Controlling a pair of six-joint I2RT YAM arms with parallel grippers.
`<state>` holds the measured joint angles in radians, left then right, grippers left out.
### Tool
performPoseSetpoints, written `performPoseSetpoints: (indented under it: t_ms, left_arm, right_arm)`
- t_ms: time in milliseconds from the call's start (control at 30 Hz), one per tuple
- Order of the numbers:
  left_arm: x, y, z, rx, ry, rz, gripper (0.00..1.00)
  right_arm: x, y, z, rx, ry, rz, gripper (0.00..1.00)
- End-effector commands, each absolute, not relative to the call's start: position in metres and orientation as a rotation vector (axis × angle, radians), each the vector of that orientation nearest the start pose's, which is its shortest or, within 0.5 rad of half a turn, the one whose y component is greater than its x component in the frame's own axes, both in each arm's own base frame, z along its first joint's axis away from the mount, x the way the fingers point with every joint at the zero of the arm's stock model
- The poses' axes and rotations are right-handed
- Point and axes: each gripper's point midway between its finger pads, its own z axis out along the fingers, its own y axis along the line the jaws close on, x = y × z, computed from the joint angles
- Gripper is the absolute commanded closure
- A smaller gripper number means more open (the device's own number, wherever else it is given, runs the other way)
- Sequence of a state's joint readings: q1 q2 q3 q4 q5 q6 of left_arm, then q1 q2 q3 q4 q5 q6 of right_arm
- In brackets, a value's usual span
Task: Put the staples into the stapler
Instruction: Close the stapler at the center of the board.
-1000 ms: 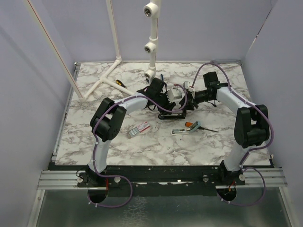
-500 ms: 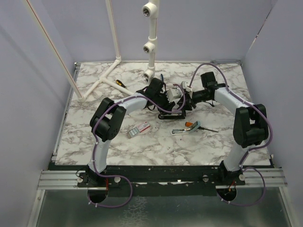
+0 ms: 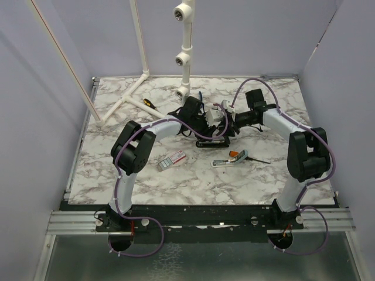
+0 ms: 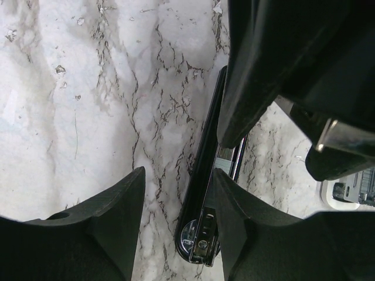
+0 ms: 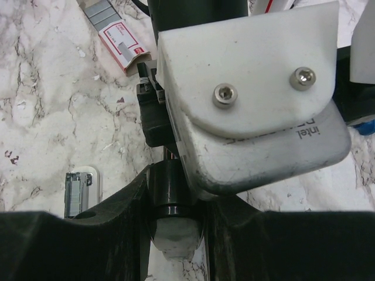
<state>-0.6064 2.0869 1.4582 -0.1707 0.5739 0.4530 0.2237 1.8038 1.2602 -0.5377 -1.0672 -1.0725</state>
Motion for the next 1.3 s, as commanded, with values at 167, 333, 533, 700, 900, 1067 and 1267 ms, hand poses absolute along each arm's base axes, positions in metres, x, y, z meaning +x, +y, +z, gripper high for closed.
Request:
performPoseSetpoints:
  t_ms: [167,333,533,700,900,1067,1267]
  left_arm:
    - [0.384,-0.333,0.044,1.398,1.905,-0.733,0.49]
    - [0.384,-0.331,0.046,1.407,1.893,-0.722,0.49]
    - [0.383,-0.33,0.045,1.424,1.875,-0.719,0.49]
    - [0.383,-0.328,0.044,1.434,1.869,-0.714,0.49]
    - [0.383,-0.329,0.043,1.437,1.866,-0.719,0.49]
    - [0.382,-0.329,0.043,1.445,1.858,-0.72,0.49]
    - [0.38,-0.327,0.042,1.456,1.851,-0.716,0.49]
  right_arm:
    - [0.349,0.211,0.074,-1.53,1.702,0.901,0.82]
    - [0.351,0.211,0.07,-1.534,1.729,0.879,0.82]
    - [0.354,0.212,0.066,-1.54,1.757,0.856,0.82]
    - [0.353,0.211,0.065,-1.531,1.776,0.848,0.82]
    - [0.358,0.209,0.063,-1.51,1.811,0.816,0.82]
    - [0.36,0.21,0.063,-1.503,1.824,0.802,0.82]
    - [0.358,0.209,0.059,-1.5,1.832,0.806,0.82]
